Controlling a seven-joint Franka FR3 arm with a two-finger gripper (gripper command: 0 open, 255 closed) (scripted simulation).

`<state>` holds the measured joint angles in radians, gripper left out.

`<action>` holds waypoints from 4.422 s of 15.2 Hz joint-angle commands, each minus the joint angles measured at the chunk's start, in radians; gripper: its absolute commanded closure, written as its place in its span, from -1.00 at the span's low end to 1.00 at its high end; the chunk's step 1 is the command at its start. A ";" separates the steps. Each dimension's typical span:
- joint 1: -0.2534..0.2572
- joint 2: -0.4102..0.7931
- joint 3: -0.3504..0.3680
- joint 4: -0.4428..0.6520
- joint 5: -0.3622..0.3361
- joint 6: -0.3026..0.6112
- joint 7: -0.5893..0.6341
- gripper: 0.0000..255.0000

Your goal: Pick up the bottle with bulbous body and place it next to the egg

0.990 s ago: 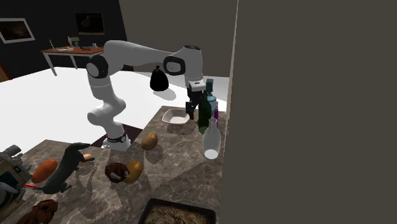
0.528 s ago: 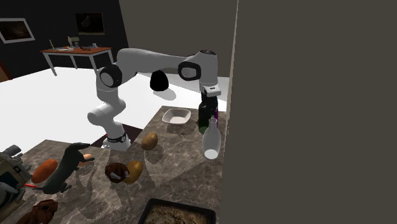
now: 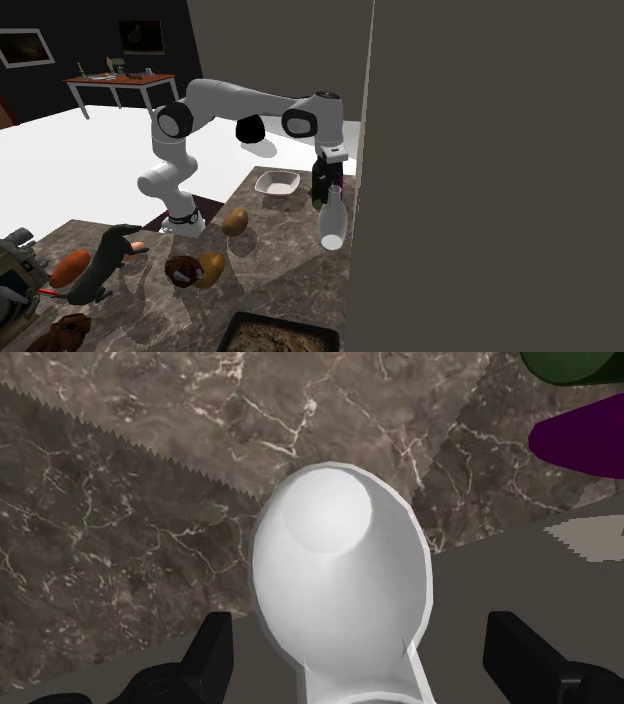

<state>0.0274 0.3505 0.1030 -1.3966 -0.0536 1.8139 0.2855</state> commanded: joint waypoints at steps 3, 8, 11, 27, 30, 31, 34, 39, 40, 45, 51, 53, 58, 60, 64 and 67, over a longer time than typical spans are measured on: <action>0.000 0.001 0.000 -0.001 0.000 0.002 0.001 -1.00; 0.000 0.001 0.000 -0.001 0.000 0.002 0.001 1.00; 0.000 0.001 0.000 -0.001 0.000 0.002 0.001 1.00; 0.007 0.034 0.001 0.210 -0.003 -0.176 -0.002 1.00; 0.010 0.052 0.001 0.279 -0.004 -0.227 -0.003 1.00; 0.011 0.059 0.001 0.305 -0.005 -0.245 -0.003 1.00; 0.016 0.086 0.001 0.389 -0.008 -0.302 -0.004 1.00; 0.024 0.140 0.000 0.534 -0.013 -0.393 -0.006 1.00; 0.012 0.072 0.000 0.436 -0.006 -0.363 -0.011 1.00; -0.031 -0.180 -0.007 0.121 0.023 -0.298 -0.047 1.00; -0.064 -0.413 -0.032 -0.110 0.048 -0.298 -0.101 1.00; -0.073 -0.482 -0.043 -0.168 0.052 -0.310 -0.120 1.00; -0.090 -0.641 -0.075 -0.281 0.056 -0.356 -0.170 1.00; -0.097 -0.700 -0.090 -0.315 0.054 -0.381 -0.190 1.00; -0.108 -0.810 -0.120 -0.366 0.045 -0.440 -0.232 1.00; -0.117 -0.885 -0.144 -0.389 0.033 -0.491 -0.265 1.00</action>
<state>-0.0870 -0.5162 -0.0340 -1.7821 -0.0173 1.3385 0.0299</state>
